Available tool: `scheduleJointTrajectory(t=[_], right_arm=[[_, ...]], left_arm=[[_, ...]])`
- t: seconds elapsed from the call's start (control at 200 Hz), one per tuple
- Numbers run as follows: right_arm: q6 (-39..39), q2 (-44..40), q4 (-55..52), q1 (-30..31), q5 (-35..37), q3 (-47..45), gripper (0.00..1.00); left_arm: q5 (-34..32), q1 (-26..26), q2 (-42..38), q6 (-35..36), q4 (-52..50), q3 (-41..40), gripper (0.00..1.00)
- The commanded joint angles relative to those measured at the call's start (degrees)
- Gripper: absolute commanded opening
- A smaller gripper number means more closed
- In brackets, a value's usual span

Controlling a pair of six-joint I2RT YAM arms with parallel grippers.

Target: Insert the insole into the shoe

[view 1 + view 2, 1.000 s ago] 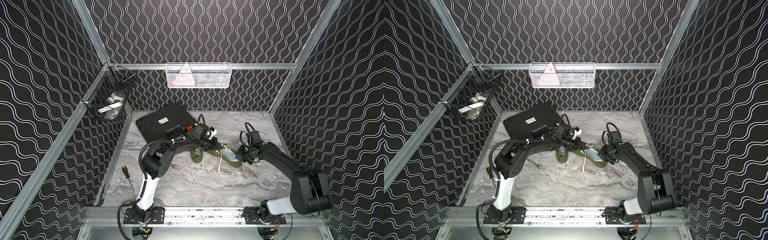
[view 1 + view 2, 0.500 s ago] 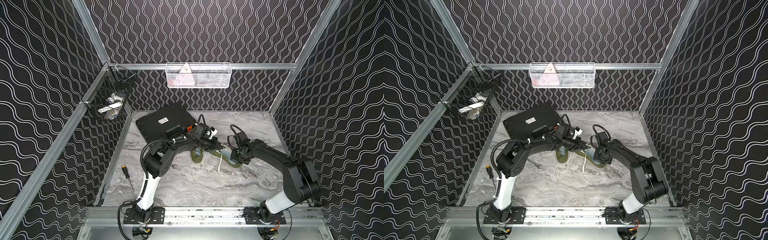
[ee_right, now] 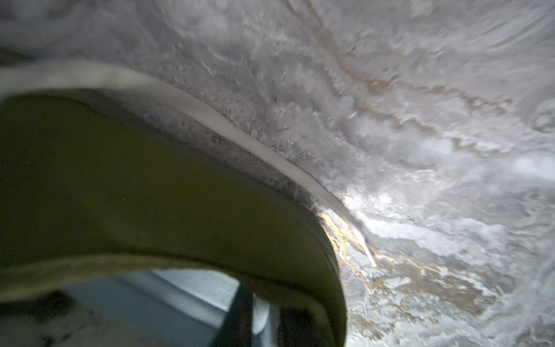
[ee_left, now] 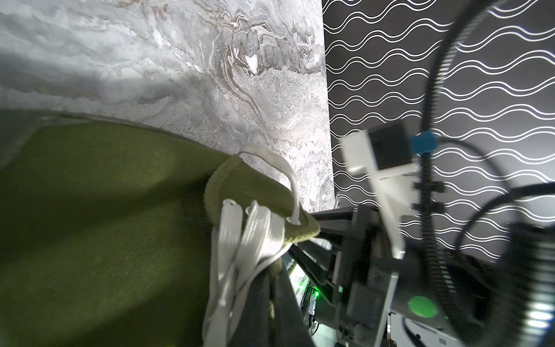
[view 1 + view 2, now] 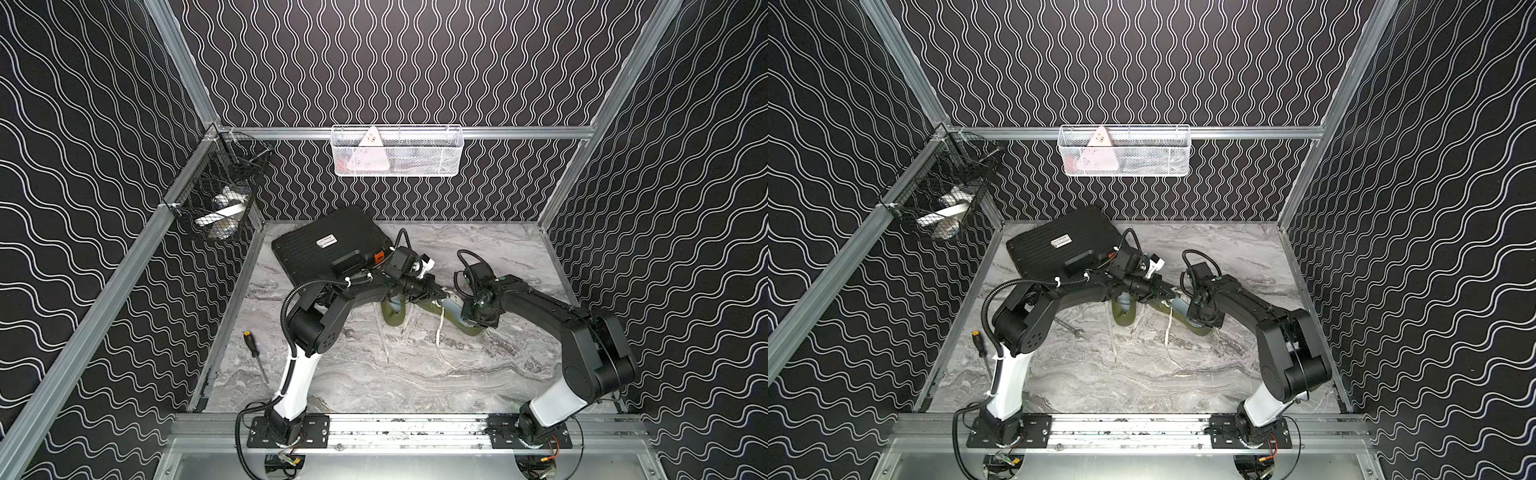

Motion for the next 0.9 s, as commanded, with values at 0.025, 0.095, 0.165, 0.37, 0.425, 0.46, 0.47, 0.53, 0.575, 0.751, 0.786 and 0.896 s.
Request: scheduleJointTrajectory(t=[0.025,0.095,0.165,0.37,0.425,0.46,0.47,0.53,0.575,0.751,0.786,0.896], right_arm=[[0.17,-2.09,-3.10,0.05,-0.88,1.00,0.47],[0.24,-3.13,-4.02,0.06,-1.57,0.83,0.54],[0.26,-4.28,-5.34,0.06,-1.89,1.08,0.55],[0.66,-7.62,-10.42,0.12,-1.37,2.58,0.59],[0.37,-8.37,-10.98,0.11,-1.19,2.91,0.58],[0.10,-8.62,-11.18,0.08,-1.31,3.23,0.55],[0.07,-8.65,-11.14,0.07,-1.36,3.27,0.54],[-0.58,-8.77,-10.17,0.09,-2.70,3.41,0.45],[-0.75,-8.38,-9.10,0.04,-3.87,3.51,0.37],[-0.37,-2.90,0.56,-2.50,-7.34,-1.47,0.21],[-0.71,-0.79,2.12,-3.96,-8.98,-2.50,0.18],[-2.64,3.94,1.96,-5.50,-10.26,-1.64,0.17]], left_arm=[[1.90,-0.01,-0.48,1.34,-0.05,-0.30,0.00],[1.74,-0.03,-0.65,1.42,-0.13,-0.69,0.00],[1.68,-0.05,-0.62,1.38,0.07,-0.86,0.00],[1.12,-0.05,-0.38,1.85,-1.11,0.36,0.00],[1.03,-0.05,-0.27,2.02,-1.63,0.81,0.00],[1.04,-0.04,-0.42,2.07,-1.71,0.95,0.00],[1.04,-0.05,-0.46,2.10,-1.66,0.92,0.00],[0.89,-0.01,-0.61,2.18,-1.67,0.83,0.00],[1.03,-0.01,-0.62,2.10,-1.65,0.78,0.00],[1.26,-0.05,-0.71,1.54,-1.17,0.47,0.00],[1.20,-0.01,-0.87,1.43,-0.96,0.40,0.00],[1.14,-0.03,-0.96,1.29,-0.83,0.21,0.00]])
